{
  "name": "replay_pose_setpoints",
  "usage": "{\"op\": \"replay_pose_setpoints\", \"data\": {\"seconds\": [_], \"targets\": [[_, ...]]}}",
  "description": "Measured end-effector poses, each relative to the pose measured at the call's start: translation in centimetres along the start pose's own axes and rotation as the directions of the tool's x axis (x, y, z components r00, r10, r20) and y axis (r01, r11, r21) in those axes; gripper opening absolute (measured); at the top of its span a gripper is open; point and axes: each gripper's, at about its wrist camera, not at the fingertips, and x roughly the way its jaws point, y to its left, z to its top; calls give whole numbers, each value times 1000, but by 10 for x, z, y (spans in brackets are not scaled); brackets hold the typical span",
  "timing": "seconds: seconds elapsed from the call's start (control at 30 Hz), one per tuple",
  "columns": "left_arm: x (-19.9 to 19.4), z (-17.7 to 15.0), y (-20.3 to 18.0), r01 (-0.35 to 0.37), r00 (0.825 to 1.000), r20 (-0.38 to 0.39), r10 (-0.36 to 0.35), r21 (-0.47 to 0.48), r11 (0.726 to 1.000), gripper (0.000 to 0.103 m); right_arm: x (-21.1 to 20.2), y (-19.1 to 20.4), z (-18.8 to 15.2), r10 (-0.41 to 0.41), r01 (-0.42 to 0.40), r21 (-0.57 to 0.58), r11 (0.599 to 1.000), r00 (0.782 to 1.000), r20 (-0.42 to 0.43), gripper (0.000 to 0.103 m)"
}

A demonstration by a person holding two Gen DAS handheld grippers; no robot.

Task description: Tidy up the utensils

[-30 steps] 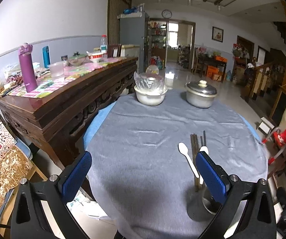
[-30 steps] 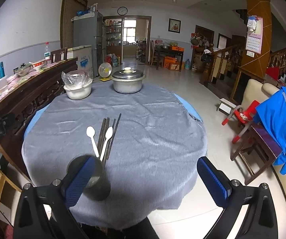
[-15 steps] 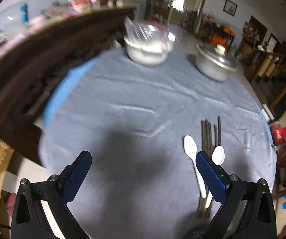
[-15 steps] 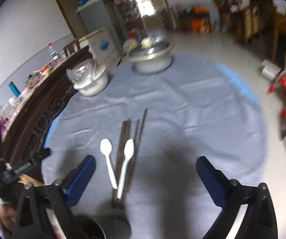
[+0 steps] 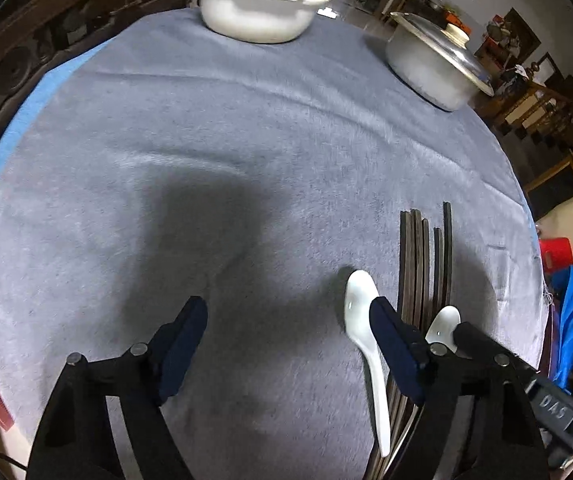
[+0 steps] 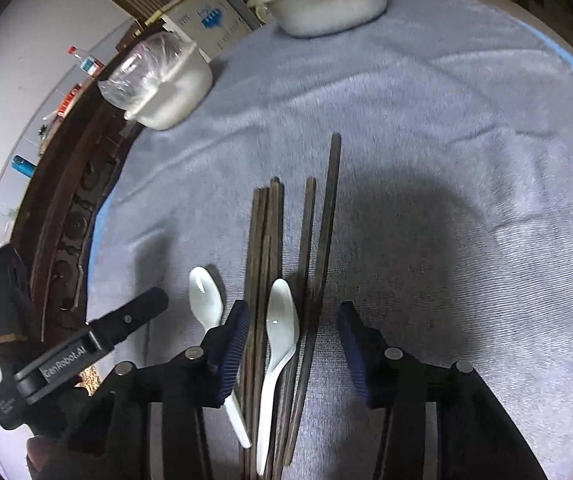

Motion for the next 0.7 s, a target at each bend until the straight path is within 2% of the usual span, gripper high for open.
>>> {"op": "replay_pose_setpoints", "data": {"seconds": [0.07,0.13,0.23,0.37,0.6,0.7], "targets": [[8,3,-3,8,1000,-15,-8,15,1000,71,8,0,1,1,0,3,1000,1000,-12,35],[13,5,-5,14,1000,-27,-14,20,1000,56,10,2,-1,-17,17,-6,1000,1000,-20,32],[17,8,-14,20,1000,-10,-20,49,999,47,11,4,-3,-40,39,-29,999,999,-17,12],[19,8,-19,27,1000,-7,-27,86,996,11,4,4,-5,-46,47,-42,998,998,31,5],[7,2,-19,44,997,59,-51,105,993,4,-28,-4,-14,-30,34,-23,999,987,158,5],[-13,-4,-18,54,992,103,-66,114,992,3,-45,-6,-22,-17,21,-16,1000,973,230,5]]}}
